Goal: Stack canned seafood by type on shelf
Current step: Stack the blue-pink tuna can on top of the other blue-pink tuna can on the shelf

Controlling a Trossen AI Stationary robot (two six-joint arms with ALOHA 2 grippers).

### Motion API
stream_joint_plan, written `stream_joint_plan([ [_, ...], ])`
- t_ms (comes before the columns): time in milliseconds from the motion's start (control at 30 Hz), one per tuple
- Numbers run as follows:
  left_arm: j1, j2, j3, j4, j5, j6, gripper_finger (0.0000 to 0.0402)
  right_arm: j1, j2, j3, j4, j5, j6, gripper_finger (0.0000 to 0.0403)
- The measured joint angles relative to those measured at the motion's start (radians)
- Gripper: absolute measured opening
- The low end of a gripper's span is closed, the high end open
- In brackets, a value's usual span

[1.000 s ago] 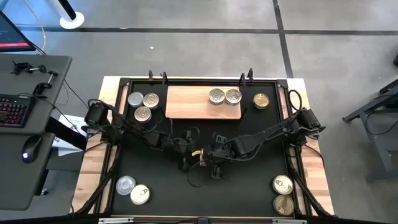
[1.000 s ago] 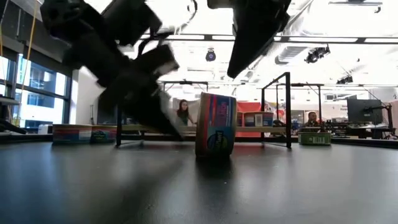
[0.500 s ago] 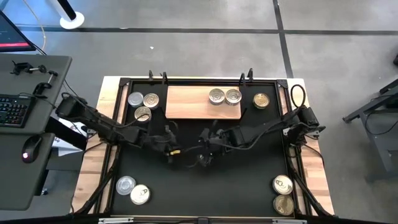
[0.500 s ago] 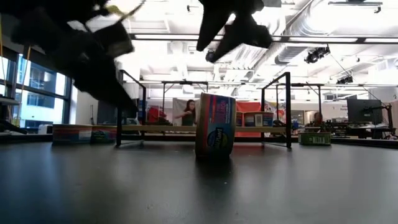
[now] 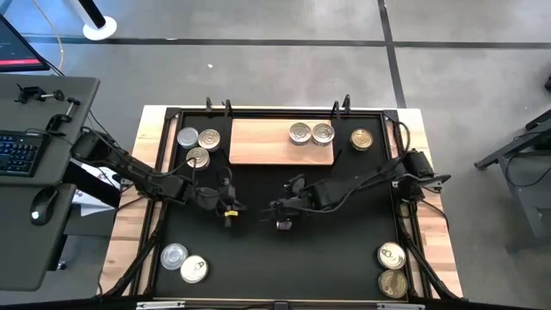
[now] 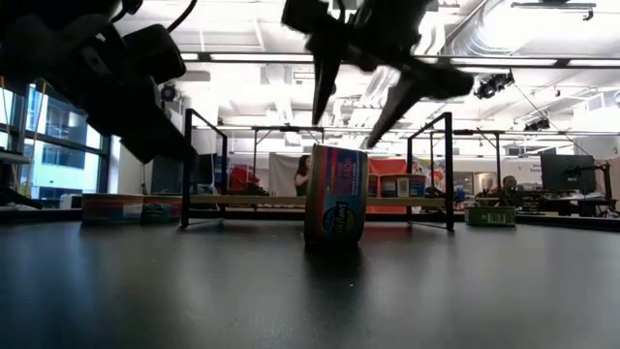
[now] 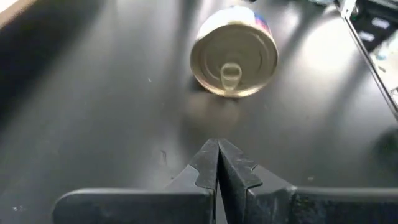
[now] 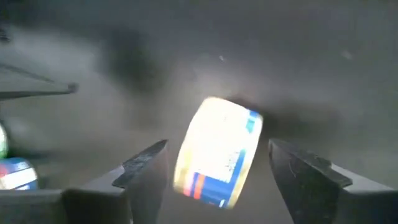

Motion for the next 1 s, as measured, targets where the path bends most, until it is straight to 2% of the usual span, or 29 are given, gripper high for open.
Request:
stream_joint_plan([
  [333,0.0,0.0,0.0,-0.001,0.03,0.003,0.0,0.002,0.123,0.125,-0.101,-0.012,0.081,0.0263],
  [500,0.0,0.0,0.0,-0.006,0.031,0.003,0.0,0.002,0.173,0.135,-0.078,-0.087,0.083,0.0263],
  [633,0.0,0.0,0.0,-0.004,0.03,0.003,0.0,0.009,0.18,0.135,-0.064,-0.059,0.049,0.0262],
  [733,0.001,0.0,0.0,0.018,0.048,-0.027,0.0,0.011,0.166,0.135,-0.079,-0.034,0.021,0.0239],
  [867,0.001,0.0,0.0,0.117,0.141,-0.059,0.0,0.016,0.121,0.135,-0.14,-0.006,-0.033,0.0168],
  [1000,0.006,-0.03,0.005,0.217,0.194,-0.034,0.0,-0.005,0.041,0.135,-0.289,0.058,-0.096,0.017],
])
